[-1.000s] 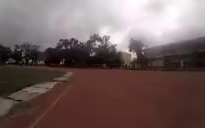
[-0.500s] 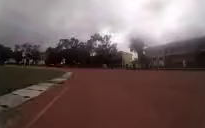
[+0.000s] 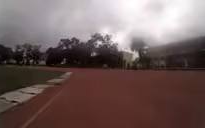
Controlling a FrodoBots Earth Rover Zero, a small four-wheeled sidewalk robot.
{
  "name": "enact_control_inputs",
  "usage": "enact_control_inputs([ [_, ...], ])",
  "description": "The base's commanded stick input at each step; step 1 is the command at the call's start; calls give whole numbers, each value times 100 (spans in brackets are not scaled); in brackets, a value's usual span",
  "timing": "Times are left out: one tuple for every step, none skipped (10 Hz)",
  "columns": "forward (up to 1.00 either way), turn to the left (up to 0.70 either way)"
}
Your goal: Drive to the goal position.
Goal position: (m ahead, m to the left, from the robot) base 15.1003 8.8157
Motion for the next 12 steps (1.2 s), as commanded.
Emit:
enact_control_inputs([
  [70, 2],
  [70, 3],
  [70, 2],
  [70, 0],
  [70, 0],
  [70, 25],
  [70, 3],
  [70, 5],
  [70, 0],
  [70, 0],
  [70, 3],
  [70, 11],
])
